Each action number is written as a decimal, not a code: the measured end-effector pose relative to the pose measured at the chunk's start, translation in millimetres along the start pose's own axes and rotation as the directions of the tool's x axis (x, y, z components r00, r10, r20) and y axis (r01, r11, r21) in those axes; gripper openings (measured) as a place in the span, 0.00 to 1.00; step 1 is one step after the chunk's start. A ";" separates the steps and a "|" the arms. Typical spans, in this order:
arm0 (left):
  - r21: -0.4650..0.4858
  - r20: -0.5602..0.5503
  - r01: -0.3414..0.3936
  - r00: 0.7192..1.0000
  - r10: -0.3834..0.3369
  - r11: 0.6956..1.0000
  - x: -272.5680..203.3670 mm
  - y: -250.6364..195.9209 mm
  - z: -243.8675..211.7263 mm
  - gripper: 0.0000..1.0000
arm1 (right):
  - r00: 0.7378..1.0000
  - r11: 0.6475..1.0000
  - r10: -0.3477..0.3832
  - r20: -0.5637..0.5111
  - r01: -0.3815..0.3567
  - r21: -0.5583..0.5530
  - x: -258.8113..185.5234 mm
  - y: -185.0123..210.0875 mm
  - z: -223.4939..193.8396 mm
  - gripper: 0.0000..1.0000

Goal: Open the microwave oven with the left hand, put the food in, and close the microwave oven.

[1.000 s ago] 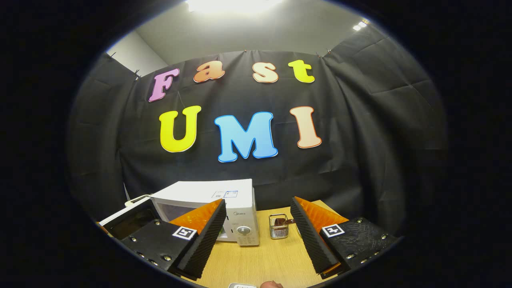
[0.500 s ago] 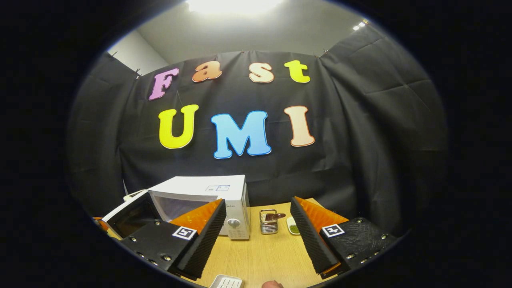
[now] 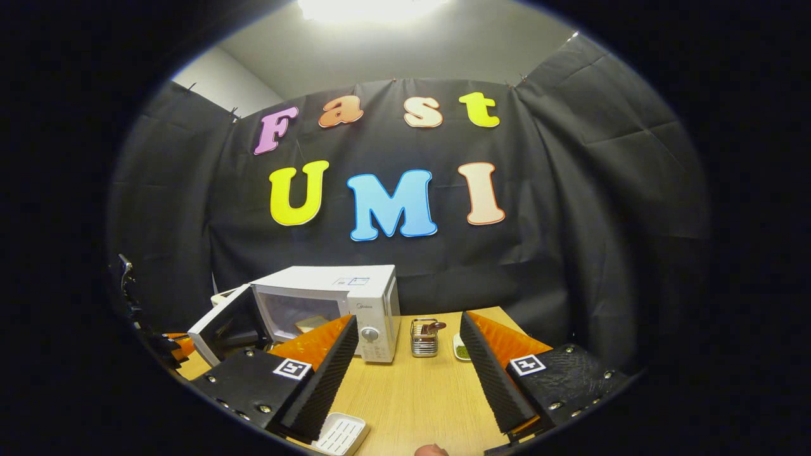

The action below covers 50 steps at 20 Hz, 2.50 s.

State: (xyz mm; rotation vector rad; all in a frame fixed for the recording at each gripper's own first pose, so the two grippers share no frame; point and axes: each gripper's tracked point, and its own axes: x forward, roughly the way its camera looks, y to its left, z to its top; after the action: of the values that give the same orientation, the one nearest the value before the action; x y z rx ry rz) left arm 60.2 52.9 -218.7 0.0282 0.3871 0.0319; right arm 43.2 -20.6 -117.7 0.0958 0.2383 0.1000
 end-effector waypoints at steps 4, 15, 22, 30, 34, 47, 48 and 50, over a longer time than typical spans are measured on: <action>0.033 0.002 0.059 0.998 -0.059 0.998 10.5 -32.2 8.8 0.08 | 1.000 1.000 -0.017 0.009 0.017 0.001 -4.9 -8.8 3.2 0.98; 0.064 0.000 0.255 0.967 -0.256 0.965 61.1 -103.0 30.0 0.07 | 0.996 0.996 -0.089 0.006 0.089 0.001 14.3 -8.8 9.3 0.98; 0.072 0.001 0.343 0.939 -0.344 0.936 104.7 -127.8 40.7 0.07 | 0.985 0.985 -0.172 0.029 0.173 -0.009 21.4 -14.0 19.4 0.98; 0.106 0.011 0.440 0.896 -0.443 0.892 146.5 -167.3 53.5 0.07 | 0.959 0.960 -0.281 0.026 0.281 0.001 21.2 -25.0 15.6 0.98; 0.108 0.015 0.463 0.884 -0.467 0.880 164.7 -179.5 56.5 0.07 | 0.947 0.948 -0.319 0.022 0.319 -0.003 20.1 -27.8 15.1 0.98; 0.120 0.013 0.472 0.879 -0.477 0.874 212.6 -200.4 63.4 0.07 | 0.913 0.913 -0.408 0.006 0.408 -0.003 16.7 -39.2 9.3 0.98; 0.117 0.014 0.471 0.879 -0.476 0.874 215.5 -201.2 64.0 0.07 | 0.910 0.910 -0.414 0.007 0.414 -0.004 17.3 -40.7 9.9 0.93; 0.114 0.017 0.466 0.882 -0.471 0.877 221.7 -202.9 66.8 0.07 | 0.906 0.906 -0.424 0.008 0.424 -0.005 17.2 -41.8 10.7 0.98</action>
State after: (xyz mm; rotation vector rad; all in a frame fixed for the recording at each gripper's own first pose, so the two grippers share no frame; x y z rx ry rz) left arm 295.8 -143.2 -247.3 0.0398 0.3422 -0.4715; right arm 66.1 -61.0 -115.7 0.0354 0.2474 -0.3350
